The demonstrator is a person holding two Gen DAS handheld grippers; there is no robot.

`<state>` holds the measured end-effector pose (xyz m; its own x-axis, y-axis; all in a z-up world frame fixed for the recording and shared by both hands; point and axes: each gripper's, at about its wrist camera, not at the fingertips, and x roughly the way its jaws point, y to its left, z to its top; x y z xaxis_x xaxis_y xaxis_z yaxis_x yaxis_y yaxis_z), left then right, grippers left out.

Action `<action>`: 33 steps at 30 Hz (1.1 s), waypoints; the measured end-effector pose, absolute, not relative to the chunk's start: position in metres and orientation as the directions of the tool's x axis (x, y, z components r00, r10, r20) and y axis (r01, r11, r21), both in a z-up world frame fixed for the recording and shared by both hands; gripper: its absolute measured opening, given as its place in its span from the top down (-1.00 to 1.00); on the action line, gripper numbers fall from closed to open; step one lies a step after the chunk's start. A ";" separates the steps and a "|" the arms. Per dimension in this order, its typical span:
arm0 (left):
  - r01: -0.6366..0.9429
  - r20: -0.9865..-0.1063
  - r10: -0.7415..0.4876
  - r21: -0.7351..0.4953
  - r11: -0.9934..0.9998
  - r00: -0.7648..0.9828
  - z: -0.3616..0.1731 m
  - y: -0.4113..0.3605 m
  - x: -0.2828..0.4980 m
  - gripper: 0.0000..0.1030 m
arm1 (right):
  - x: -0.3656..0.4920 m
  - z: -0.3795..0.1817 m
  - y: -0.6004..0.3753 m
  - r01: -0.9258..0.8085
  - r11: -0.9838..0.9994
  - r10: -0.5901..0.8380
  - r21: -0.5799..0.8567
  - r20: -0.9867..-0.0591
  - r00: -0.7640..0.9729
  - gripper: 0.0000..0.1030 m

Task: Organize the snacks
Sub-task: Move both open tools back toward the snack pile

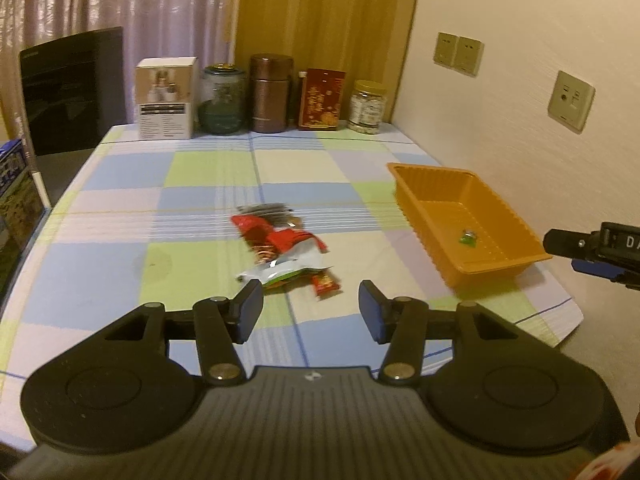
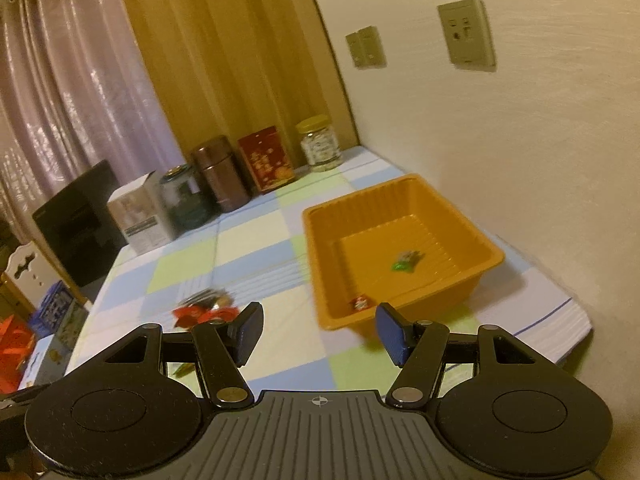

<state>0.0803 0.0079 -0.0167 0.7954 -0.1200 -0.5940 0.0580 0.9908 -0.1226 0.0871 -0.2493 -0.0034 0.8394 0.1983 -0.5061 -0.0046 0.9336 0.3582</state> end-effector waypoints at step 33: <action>0.115 -0.649 -0.107 -0.031 0.993 0.753 -0.051 0.047 0.110 -0.16 | 0.118 -0.042 -0.179 -0.139 0.942 0.296 0.305 -0.561 0.773 -0.23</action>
